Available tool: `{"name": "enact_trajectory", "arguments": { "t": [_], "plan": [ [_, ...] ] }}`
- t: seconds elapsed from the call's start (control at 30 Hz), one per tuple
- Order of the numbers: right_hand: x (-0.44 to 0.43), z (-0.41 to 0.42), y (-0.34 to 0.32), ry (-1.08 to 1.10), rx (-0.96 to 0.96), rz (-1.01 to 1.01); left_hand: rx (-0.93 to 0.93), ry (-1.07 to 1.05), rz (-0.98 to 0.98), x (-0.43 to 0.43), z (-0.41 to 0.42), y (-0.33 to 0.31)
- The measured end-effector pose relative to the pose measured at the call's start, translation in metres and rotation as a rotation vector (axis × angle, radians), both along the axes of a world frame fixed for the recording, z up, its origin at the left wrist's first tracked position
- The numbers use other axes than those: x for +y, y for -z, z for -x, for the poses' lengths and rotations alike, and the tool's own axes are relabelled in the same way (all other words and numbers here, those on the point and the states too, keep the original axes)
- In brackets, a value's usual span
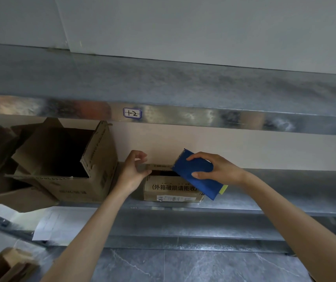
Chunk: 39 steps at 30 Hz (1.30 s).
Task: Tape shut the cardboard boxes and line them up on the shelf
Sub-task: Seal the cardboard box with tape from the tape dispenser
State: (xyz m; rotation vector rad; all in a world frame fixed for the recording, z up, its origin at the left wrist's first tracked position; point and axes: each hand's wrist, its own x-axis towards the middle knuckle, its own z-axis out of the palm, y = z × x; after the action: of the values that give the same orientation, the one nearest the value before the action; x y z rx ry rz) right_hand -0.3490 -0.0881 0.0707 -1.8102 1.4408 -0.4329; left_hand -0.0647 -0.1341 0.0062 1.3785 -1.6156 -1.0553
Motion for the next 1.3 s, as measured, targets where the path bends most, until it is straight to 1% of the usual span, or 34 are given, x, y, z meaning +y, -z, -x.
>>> {"name": "enact_trajectory", "arguments": {
  "t": [0.07,0.17,0.3,0.4,0.47,0.67,0.77,0.83,0.93,1.03,1.3],
  "plan": [
    [0.0,-0.001,0.001,0.034,-0.006,0.013,-0.038,0.003,0.032,0.0,0.0,0.003],
    [0.005,-0.001,0.002,0.028,0.046,0.062,-0.066,0.0,0.061,-0.001,-0.002,0.011],
    [0.013,0.002,0.002,0.002,0.072,0.129,-0.042,-0.025,0.015,-0.001,-0.006,0.021],
    [0.017,0.009,0.002,-0.015,0.103,0.15,-0.082,0.002,0.025,0.004,-0.005,0.031],
    [0.019,0.01,0.004,-0.039,0.121,0.14,-0.115,0.008,0.03,0.006,-0.002,0.037],
    [0.021,0.012,-0.002,-0.046,0.095,0.103,-0.209,0.027,0.094,0.007,0.001,0.052],
    [0.023,0.023,-0.007,-0.061,0.062,0.069,-0.284,0.032,0.142,0.009,0.002,0.058],
    [0.025,0.029,-0.011,-0.071,0.04,0.047,-0.295,0.027,0.162,0.011,0.004,0.059],
    [0.027,0.036,-0.012,-0.081,0.048,0.032,-0.281,0.003,0.143,0.011,0.005,0.06],
    [0.025,0.037,-0.013,-0.067,0.075,0.04,-0.26,0.0,0.068,0.007,0.005,0.056],
    [0.007,0.032,-0.009,-0.089,0.135,0.009,-0.01,-0.041,-0.103,0.005,0.009,0.044]
  ]
}}
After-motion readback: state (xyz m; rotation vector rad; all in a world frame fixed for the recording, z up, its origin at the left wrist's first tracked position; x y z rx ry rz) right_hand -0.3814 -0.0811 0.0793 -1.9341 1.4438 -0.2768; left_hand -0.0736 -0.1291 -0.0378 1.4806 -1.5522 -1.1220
